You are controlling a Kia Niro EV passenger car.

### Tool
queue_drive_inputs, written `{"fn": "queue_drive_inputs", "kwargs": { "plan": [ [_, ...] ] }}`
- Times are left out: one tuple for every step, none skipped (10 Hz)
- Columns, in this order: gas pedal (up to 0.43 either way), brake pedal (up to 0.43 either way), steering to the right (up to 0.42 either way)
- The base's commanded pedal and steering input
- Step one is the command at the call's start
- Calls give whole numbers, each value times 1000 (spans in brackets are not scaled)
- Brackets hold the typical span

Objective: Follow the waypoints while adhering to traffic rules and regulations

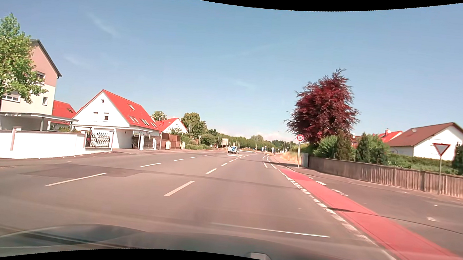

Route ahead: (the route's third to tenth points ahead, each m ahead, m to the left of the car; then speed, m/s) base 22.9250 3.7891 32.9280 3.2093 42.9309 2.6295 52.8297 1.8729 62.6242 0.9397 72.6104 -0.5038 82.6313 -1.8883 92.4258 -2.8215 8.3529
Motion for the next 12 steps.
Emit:
{"fn": "queue_drive_inputs", "kwargs": {
  "plan": [
    [0,0,3],
    [0,0,3],
    [0,0,3],
    [0,0,3],
    [0,0,3],
    [0,0,3],
    [0,0,3],
    [0,0,3],
    [0,0,3],
    [0,0,3],
    [0,0,3],
    [0,0,3]
  ]
}}
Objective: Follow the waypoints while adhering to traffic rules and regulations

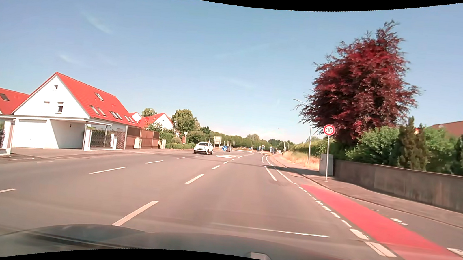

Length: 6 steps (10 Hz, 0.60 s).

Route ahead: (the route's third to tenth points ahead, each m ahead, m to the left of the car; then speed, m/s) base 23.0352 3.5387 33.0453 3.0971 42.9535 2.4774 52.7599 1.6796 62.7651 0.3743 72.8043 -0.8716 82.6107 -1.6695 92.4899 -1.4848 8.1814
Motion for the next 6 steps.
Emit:
{"fn": "queue_drive_inputs", "kwargs": {
  "plan": [
    [0,0,3],
    [8,0,3],
    [8,0,3],
    [20,0,3],
    [20,0,3],
    [20,0,3]
  ]
}}
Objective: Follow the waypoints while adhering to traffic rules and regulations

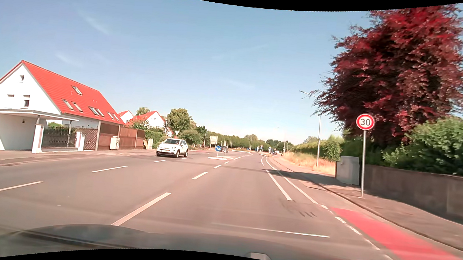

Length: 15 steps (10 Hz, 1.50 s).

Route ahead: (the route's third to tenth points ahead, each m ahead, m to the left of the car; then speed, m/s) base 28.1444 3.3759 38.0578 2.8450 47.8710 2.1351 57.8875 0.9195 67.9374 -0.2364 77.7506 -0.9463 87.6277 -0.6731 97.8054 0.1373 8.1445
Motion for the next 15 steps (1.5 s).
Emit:
{"fn": "queue_drive_inputs", "kwargs": {
  "plan": [
    [20,0,3],
    [20,0,3],
    [20,0,3],
    [20,0,3],
    [20,0,2],
    [20,0,2],
    [20,0,1],
    [20,0,1],
    [20,0,0],
    [20,0,0],
    [20,0,0],
    [20,0,0],
    [20,0,0],
    [20,0,0],
    [28,0,0]
  ]
}}
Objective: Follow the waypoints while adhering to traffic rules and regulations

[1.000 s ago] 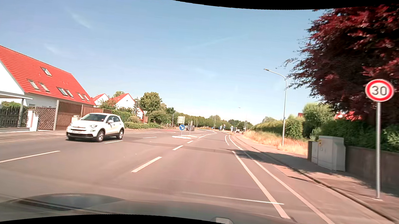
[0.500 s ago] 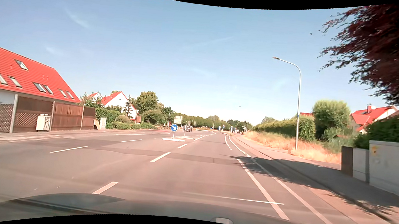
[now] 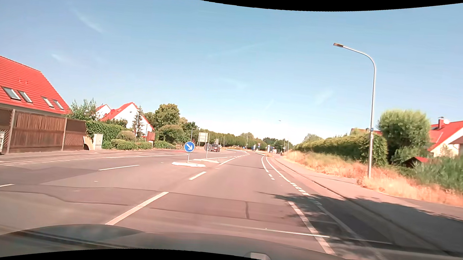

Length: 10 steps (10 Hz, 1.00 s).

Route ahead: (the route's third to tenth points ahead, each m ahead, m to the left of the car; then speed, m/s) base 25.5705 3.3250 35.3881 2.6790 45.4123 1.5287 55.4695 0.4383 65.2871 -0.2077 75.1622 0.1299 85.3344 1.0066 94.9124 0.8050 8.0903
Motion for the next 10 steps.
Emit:
{"fn": "queue_drive_inputs", "kwargs": {
  "plan": [
    [39,0,0],
    [39,0,0],
    [39,0,0],
    [39,0,0],
    [39,0,0],
    [39,0,0],
    [39,0,0],
    [39,0,0],
    [39,0,0],
    [47,0,0]
  ]
}}
